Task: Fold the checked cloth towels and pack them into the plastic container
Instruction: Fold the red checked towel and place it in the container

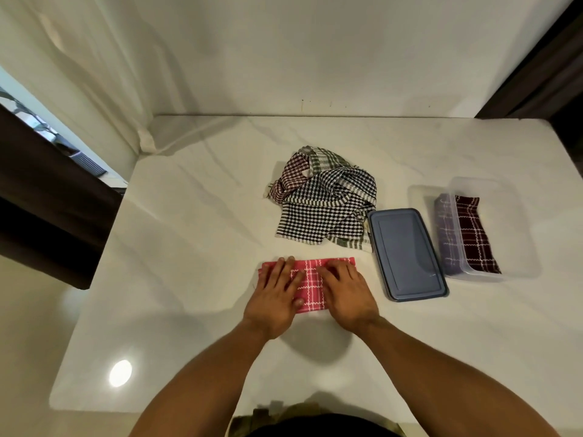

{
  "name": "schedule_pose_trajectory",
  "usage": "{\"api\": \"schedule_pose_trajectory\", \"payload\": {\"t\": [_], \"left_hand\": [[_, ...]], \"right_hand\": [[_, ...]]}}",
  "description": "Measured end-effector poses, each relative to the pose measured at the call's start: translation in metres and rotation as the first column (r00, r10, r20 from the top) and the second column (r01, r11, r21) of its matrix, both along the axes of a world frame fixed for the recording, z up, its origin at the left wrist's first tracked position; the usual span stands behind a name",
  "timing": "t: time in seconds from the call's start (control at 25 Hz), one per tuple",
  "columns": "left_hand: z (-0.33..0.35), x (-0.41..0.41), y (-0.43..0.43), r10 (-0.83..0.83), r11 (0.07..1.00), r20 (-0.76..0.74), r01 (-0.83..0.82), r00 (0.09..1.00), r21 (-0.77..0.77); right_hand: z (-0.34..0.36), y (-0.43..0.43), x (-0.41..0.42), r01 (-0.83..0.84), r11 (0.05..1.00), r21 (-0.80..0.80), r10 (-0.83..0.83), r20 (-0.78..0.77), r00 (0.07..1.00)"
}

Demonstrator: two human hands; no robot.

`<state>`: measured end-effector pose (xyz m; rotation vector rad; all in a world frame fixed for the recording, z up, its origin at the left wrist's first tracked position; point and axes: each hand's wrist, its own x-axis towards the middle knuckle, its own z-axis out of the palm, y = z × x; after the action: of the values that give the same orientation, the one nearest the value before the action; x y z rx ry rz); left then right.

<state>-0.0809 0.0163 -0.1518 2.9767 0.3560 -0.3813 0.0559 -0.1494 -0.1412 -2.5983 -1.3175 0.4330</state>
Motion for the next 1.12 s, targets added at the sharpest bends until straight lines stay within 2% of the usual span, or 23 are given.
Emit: {"api": "schedule_pose_trajectory", "payload": {"t": [0.24, 0.36, 0.44, 0.56, 0.64, 0.68, 0.8, 0.92, 1.0, 1.08, 1.12], "left_hand": [[-0.001, -0.001, -0.002, 0.116, 0.99, -0.076, -0.121, 0.99, -0.066], [0.007, 0.006, -0.002, 0.114, 0.992, -0.148, -0.122, 0.982, -0.042], [0.015, 0.013, -0.002, 0.131, 0.991, -0.128, -0.132, 0.983, -0.001], [0.027, 0.025, -0.004, 0.189, 0.982, -0.01, -0.189, 0.982, 0.005], [0.034, 0.032, -0.008, 0.213, 0.977, -0.037, -0.212, 0.976, 0.023], [0.036, 0.035, -0.01, 0.215, 0.976, -0.073, -0.213, 0.974, 0.034], [0.043, 0.04, -0.013, 0.259, 0.965, -0.16, -0.263, 0.953, -0.006], [0.051, 0.041, -0.017, 0.211, 0.972, -0.196, -0.227, 0.958, -0.059], [0.058, 0.041, -0.019, 0.174, 0.948, -0.244, -0.23, 0.954, -0.221], [0.064, 0.041, -0.021, 0.203, 0.788, -0.327, -0.352, 0.923, -0.504], [0.068, 0.043, -0.024, 0.223, 0.689, -0.362, -0.409, 0.905, -0.599]], "right_hand": [[-0.015, -0.02, 0.009, -0.039, 0.983, -0.181, 0.031, -0.05, 0.998], [-0.015, -0.017, 0.013, -0.059, 0.972, -0.227, 0.046, -0.063, 0.997], [-0.009, -0.015, 0.014, -0.044, 0.978, -0.204, 0.03, -0.07, 0.997], [0.005, -0.014, 0.009, 0.204, 0.979, -0.028, -0.206, -0.067, 0.976], [0.011, -0.017, 0.004, 0.399, 0.917, 0.012, -0.396, -0.096, 0.913], [0.012, -0.018, 0.004, 0.456, 0.89, -0.021, -0.454, -0.134, 0.881], [0.019, -0.017, 0.019, 0.523, 0.839, -0.149, -0.543, -0.28, 0.792], [0.03, -0.015, 0.028, 0.482, 0.857, -0.184, -0.511, -0.425, 0.747], [0.038, -0.012, 0.031, 0.514, 0.854, -0.082, -0.473, -0.535, 0.7], [0.047, -0.017, 0.033, 0.653, 0.757, 0.024, -0.459, -0.692, 0.558], [0.052, -0.022, 0.034, 0.744, 0.666, 0.045, -0.443, -0.779, 0.444]]}}
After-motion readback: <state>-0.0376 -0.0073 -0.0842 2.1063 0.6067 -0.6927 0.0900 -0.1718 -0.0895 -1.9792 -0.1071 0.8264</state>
